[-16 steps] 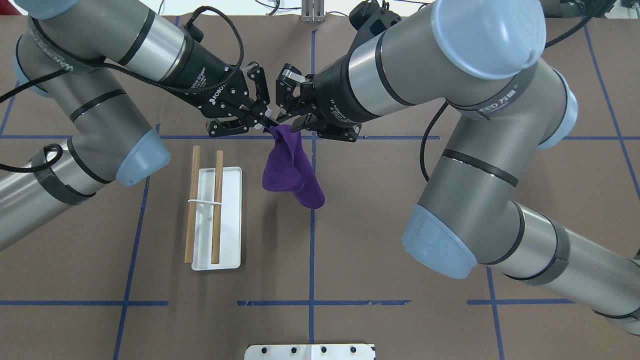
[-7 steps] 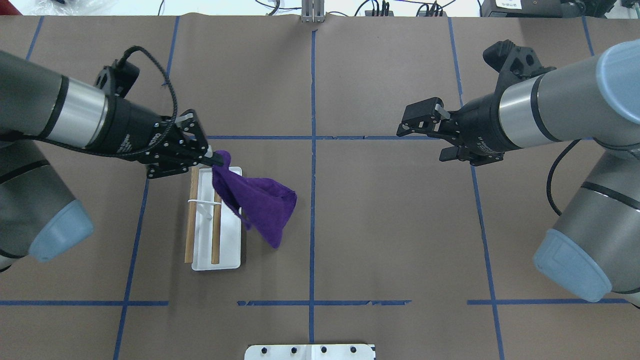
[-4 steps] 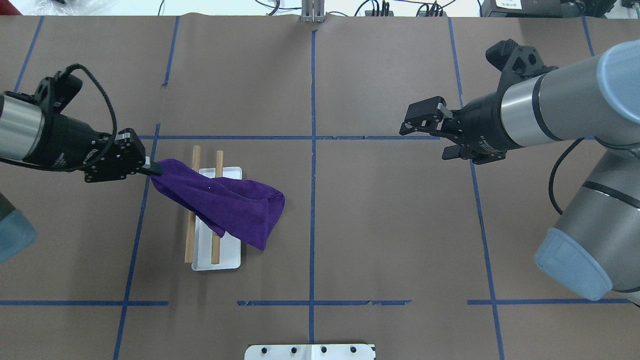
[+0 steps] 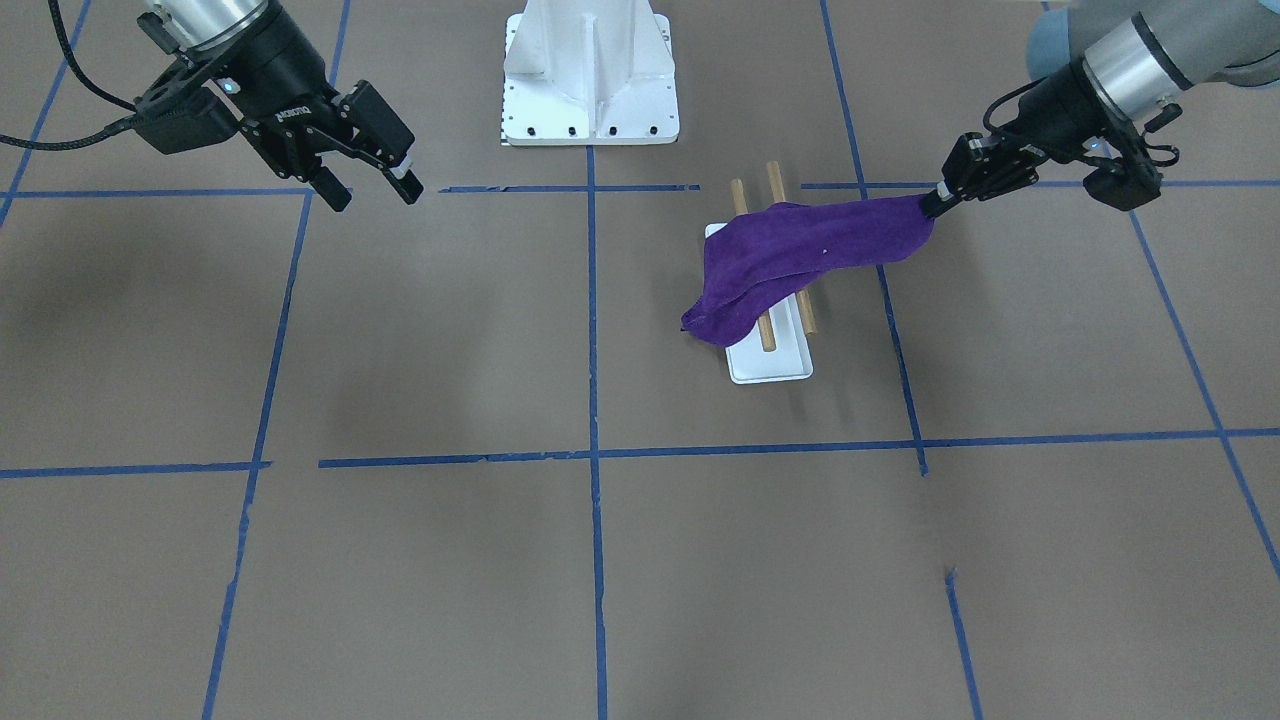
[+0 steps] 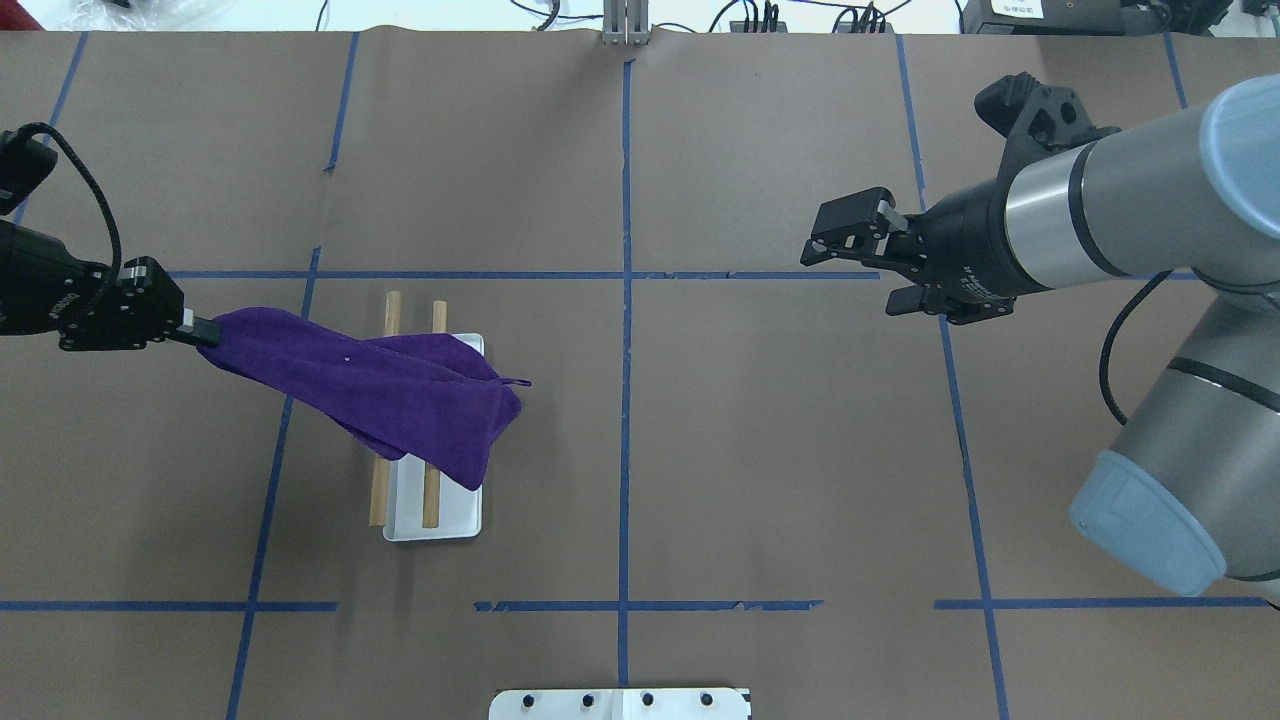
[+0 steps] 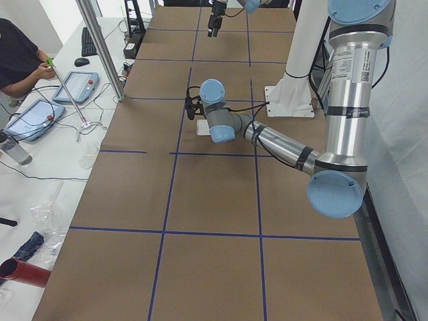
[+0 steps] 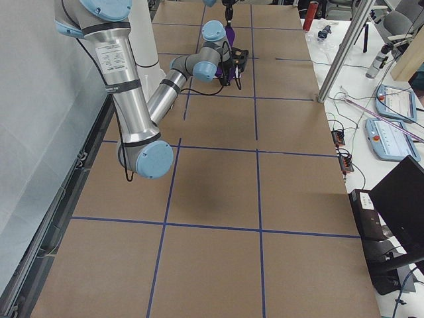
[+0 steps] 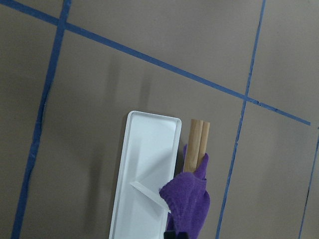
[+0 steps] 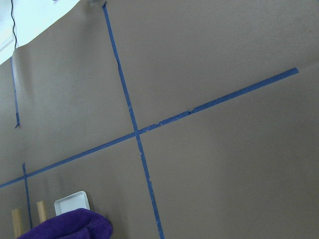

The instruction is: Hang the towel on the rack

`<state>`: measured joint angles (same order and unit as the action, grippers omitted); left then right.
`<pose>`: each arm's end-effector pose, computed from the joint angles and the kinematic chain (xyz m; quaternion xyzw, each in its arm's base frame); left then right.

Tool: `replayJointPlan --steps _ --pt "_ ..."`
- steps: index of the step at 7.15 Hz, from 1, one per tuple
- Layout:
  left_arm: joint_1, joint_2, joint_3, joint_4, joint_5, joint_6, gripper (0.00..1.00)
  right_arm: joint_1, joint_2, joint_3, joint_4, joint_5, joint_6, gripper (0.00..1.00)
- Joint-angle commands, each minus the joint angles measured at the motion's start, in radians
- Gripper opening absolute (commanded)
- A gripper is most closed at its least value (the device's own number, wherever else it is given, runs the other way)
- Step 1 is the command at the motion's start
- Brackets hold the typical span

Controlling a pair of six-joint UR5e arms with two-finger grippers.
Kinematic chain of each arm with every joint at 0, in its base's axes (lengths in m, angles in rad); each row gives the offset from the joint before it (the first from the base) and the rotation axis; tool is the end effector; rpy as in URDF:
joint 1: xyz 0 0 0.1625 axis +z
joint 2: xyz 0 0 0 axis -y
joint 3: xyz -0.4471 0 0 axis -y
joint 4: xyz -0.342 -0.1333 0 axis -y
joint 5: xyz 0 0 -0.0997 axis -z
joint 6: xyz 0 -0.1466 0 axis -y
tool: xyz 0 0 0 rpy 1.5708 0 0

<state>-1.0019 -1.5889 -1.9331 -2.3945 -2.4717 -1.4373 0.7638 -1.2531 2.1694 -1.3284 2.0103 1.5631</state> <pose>0.2250 -0.3860 0.4221 -0.0284 0.6228 -0.0884 0.7768 -0.3188 -0.4035 0.2777 0.0320 -0.5637 0.1905 0.8031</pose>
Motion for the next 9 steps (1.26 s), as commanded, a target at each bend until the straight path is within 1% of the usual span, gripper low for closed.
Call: replayJointPlan --steps 1,2,3,4,5,6,7,8,9 --pt "-0.012 0.023 0.014 -0.002 -0.004 0.052 0.00 -0.001 0.004 0.001 0.000 0.001 0.000 1.00" --pt "-0.012 0.017 0.038 -0.003 -0.001 0.052 0.31 -0.001 0.004 0.003 0.000 0.001 0.000 1.00" --pt "-0.010 0.021 0.069 -0.035 0.000 0.054 0.66 0.000 0.003 0.003 0.000 0.002 0.000 1.00" --pt "-0.014 0.027 0.107 -0.101 -0.003 0.054 0.76 -0.001 0.001 0.001 0.000 0.002 -0.001 1.00" --pt "-0.012 0.033 0.123 -0.121 0.002 0.054 1.00 0.002 0.000 0.001 0.000 0.004 -0.001 1.00" --pt "-0.015 0.030 0.126 -0.121 0.002 0.054 1.00 0.015 -0.006 -0.003 -0.002 0.005 -0.001 1.00" --pt "-0.032 0.038 0.138 -0.121 0.013 0.081 1.00 0.046 -0.040 -0.003 -0.008 0.017 -0.056 1.00" --pt "-0.079 0.044 0.173 -0.120 0.016 0.248 1.00 0.113 -0.125 -0.005 -0.011 0.080 -0.209 1.00" --pt "-0.140 0.071 0.231 -0.117 0.016 0.434 1.00 0.218 -0.213 -0.023 -0.014 0.166 -0.418 1.00"
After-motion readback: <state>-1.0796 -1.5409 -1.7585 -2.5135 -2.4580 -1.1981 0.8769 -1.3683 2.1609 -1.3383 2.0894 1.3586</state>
